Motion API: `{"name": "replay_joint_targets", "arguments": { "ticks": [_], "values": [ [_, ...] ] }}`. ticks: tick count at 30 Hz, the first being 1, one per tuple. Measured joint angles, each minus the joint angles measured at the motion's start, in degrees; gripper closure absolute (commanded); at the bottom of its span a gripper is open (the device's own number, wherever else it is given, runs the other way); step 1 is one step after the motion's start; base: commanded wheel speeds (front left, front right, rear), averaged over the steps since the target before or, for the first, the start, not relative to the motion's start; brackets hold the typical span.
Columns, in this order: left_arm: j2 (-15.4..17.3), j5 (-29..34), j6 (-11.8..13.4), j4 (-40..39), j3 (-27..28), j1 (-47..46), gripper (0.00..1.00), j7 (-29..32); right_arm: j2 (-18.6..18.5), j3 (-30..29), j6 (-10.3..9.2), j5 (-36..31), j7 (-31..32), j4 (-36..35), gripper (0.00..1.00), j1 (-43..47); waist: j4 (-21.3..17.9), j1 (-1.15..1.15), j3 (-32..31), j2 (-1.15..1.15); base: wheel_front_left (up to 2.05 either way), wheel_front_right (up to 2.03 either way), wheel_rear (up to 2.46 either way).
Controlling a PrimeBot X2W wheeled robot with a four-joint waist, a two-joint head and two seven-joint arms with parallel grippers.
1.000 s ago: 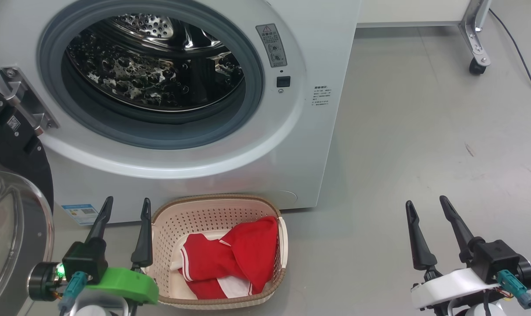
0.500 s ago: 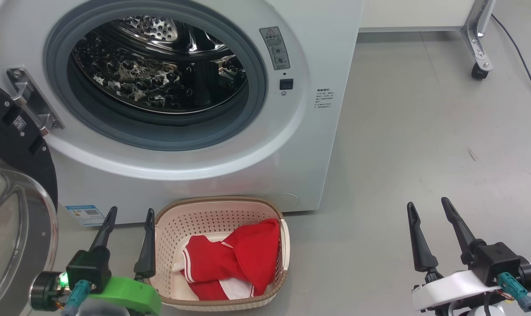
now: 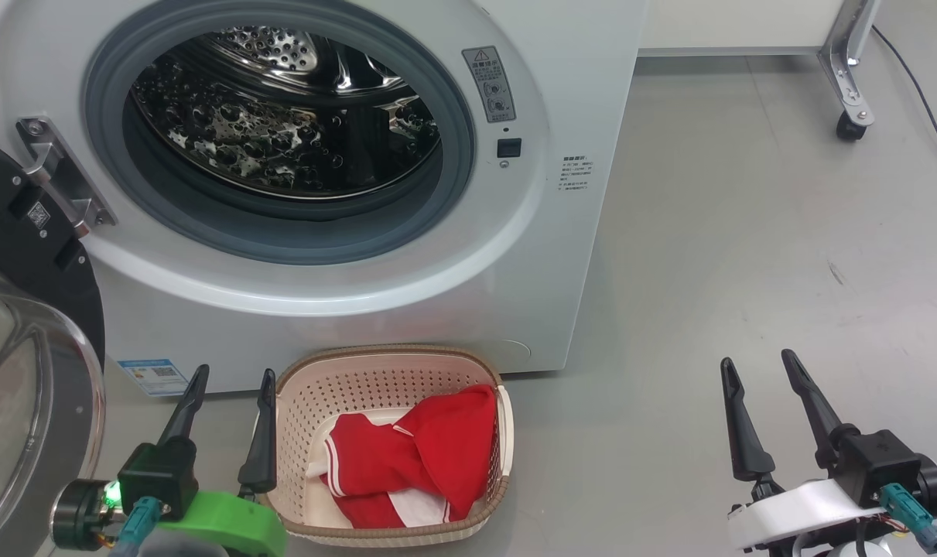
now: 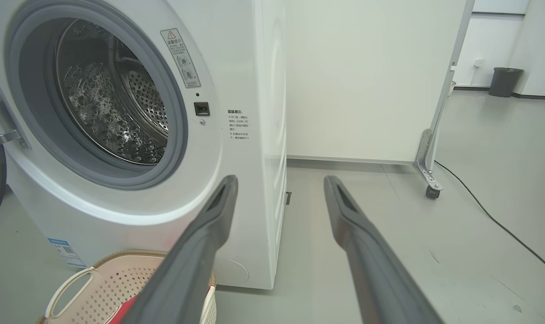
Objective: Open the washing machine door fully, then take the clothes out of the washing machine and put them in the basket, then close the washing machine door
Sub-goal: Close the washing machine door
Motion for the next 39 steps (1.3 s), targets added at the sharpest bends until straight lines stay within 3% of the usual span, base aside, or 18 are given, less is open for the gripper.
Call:
{"name": "replay_joint_targets", "arguments": {
  "ticks": [20, 39],
  "values": [
    [0.14, 0.89, 0.77, -2.82, -0.49, 0.32, 0.00, 1.07, -0.07, -0.04, -0.03, 0.00, 0.00, -0.78, 0.00, 0.00, 0.27, 0.00, 0.16, 0.00, -0.13, 0.13, 0.00],
    [0.19, 0.89, 0.93, -4.42, -0.63, 0.32, 0.00, 1.52, -0.22, -0.22, -0.05, 0.00, 0.01, -0.98, 0.00, -0.01, 0.70, 0.00, 0.83, 0.00, -0.83, 0.83, 0.00]
  ]
}}
